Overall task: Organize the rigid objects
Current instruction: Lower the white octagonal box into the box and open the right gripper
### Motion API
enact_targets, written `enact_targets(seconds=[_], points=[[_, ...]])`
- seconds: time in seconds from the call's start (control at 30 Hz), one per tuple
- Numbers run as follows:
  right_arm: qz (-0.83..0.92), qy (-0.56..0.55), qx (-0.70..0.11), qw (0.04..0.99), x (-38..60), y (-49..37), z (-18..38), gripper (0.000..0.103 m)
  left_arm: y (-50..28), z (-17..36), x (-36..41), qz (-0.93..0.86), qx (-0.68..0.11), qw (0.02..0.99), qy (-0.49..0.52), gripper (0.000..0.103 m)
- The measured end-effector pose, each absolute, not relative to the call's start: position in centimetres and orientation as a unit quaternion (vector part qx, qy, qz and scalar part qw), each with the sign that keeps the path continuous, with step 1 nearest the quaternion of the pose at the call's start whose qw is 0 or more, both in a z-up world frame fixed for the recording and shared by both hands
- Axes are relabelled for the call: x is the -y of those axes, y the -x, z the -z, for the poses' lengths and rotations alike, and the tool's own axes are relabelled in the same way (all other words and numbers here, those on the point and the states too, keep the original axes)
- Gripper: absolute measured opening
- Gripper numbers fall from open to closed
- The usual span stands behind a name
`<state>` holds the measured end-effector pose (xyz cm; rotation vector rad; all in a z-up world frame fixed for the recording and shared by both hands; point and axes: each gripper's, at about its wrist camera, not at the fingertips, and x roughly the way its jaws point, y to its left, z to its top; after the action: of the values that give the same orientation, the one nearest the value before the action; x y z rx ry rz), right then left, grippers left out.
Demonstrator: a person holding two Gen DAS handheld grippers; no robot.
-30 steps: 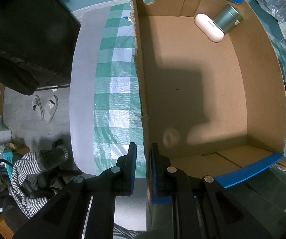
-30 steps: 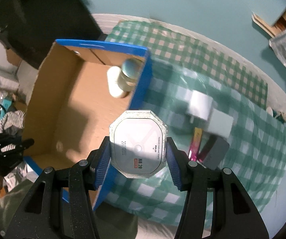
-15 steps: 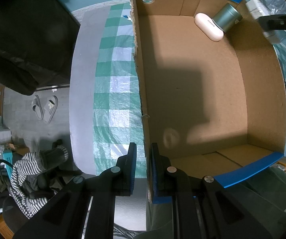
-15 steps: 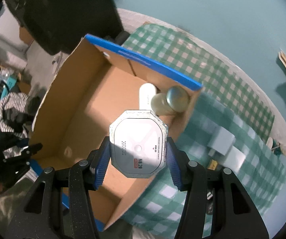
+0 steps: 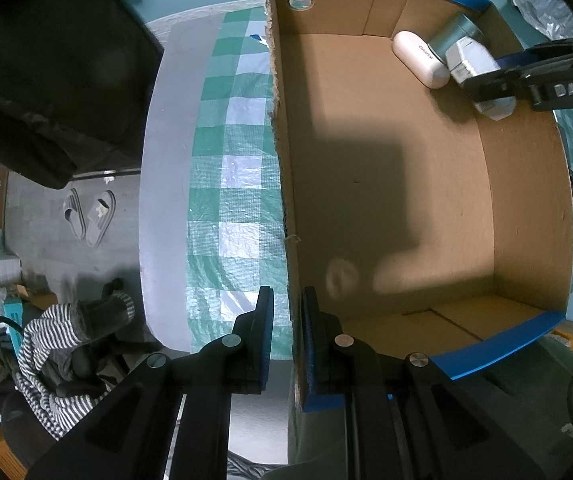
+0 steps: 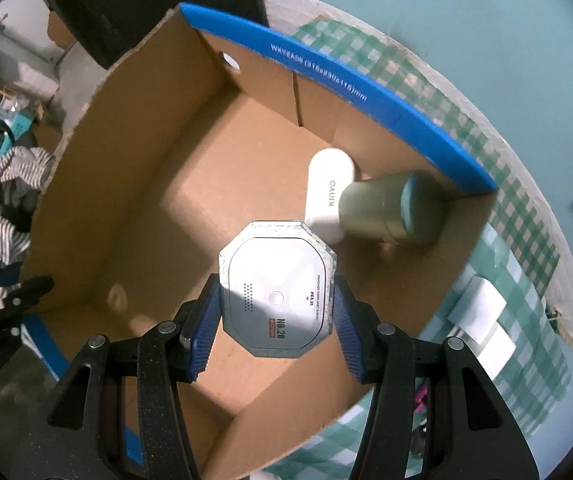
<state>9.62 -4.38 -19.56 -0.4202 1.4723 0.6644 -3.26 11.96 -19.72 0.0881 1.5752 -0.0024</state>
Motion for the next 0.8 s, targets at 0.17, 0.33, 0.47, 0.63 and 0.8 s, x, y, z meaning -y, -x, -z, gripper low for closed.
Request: enact_targets(seconds=[0.17,0.33,0.47,0.63,0.8], points=[[-0.293,0.2,-0.657,0.666,4.1,-9.5,20.8,0.053,3.2,19.7,-12.0,0.0,-0.709,0.704,-0.037,0.014],[-0.295,0.216,-0.654,0.663,3.7,-9.4,20.9,0.053,3.1,19.8,-12.0,-0.003,-0.71,0.703,-0.037,0.014],[-0.301,0.203,-0.653,0.665,4.0,-9.5,20.6,0.053,3.1,19.8,-12.0,-0.002,-0.71,0.703,-0.038,0.014],[-0.297,0.196,-0.654,0.667,4.6,-9.8,20.0,0.053,3.1,19.9,-11.9,-0.002,-0.71,0.703,-0.039,0.014],[-0.299,0.185,-0.648,0.676,5.1,-9.4,18.6,0.053,3.1,20.0,-11.7,-0.002,-0.711,0.702,-0.043,0.014]])
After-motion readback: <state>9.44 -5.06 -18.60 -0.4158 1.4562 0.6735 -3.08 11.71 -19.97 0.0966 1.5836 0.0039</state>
